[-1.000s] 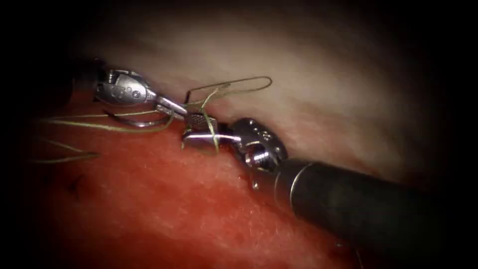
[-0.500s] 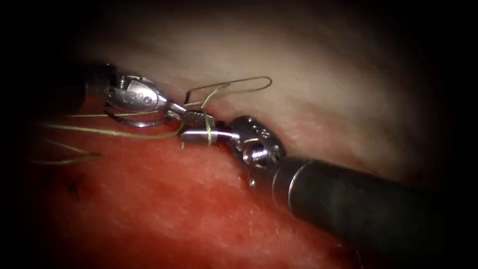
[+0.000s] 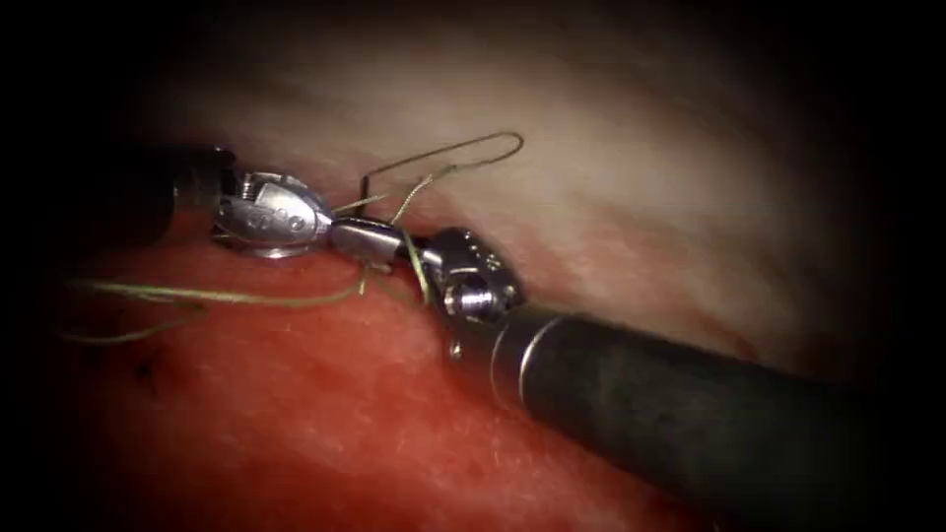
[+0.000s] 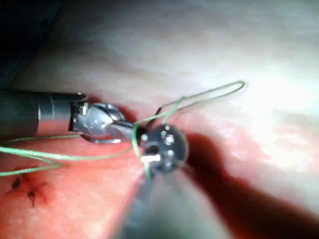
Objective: Wound Closure
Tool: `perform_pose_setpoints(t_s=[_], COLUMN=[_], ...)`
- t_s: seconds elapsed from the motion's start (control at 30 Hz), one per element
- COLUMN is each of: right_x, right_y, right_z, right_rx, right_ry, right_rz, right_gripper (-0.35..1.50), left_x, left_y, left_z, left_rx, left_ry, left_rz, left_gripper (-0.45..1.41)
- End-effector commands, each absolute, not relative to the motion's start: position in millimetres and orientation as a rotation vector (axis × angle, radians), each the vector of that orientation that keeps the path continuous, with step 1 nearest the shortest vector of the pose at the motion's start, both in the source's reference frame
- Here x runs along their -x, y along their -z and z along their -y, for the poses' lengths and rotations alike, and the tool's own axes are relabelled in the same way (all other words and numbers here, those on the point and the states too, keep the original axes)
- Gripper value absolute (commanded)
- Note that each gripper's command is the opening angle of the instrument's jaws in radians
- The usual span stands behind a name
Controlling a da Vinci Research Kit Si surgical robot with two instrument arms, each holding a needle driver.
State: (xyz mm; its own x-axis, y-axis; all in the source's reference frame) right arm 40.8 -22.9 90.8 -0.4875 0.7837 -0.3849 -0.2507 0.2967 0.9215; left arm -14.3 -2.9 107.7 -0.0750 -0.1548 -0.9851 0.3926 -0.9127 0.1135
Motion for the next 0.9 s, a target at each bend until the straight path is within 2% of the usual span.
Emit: perform_pose_setpoints(t_s=[0.03,0.17,0.2,0.23,0.27,0.43,0.9], right_x=[-41.1,-40.2,-40.2,-40.2,-40.2,-40.1,-38.5], right_y=[-91.4,-91.6,-91.7,-91.7,-91.7,-92.1,-95.5], right_z=[22.5,22.3,22.2,22.2,22.2,21.7,21.0], right_rx=[-0.477,-0.417,-0.406,-0.395,-0.386,-0.321,-0.205], right_ry=[-1.382,-1.420,-1.427,-1.434,-1.439,-1.477,-1.590], right_rz=[-1.611,-1.592,-1.588,-1.584,-1.581,-1.561,-1.362], right_gripper=[-0.35,-0.35,-0.15,0.14,0.31,0.69,0.68], left_x=[14.7,14.5,14.6,14.6,14.7,15.3,15.9], left_y=[-108.2,-107.8,-107.7,-107.6,-107.5,-106.6,-104.7], left_z=[3.0,3.3,3.2,3.2,3.2,3.4,3.2], left_rx=[-1.838,-1.839,-1.840,-1.841,-1.842,-1.847,-1.859], left_ry=[2.042,2.040,2.040,2.041,2.041,2.044,2.040], left_rz=[-0.257,-0.260,-0.260,-0.261,-0.261,-0.264,-0.262], left_gripper=[-0.45,-0.45,-0.45,-0.45,-0.45,-0.45,-0.45])
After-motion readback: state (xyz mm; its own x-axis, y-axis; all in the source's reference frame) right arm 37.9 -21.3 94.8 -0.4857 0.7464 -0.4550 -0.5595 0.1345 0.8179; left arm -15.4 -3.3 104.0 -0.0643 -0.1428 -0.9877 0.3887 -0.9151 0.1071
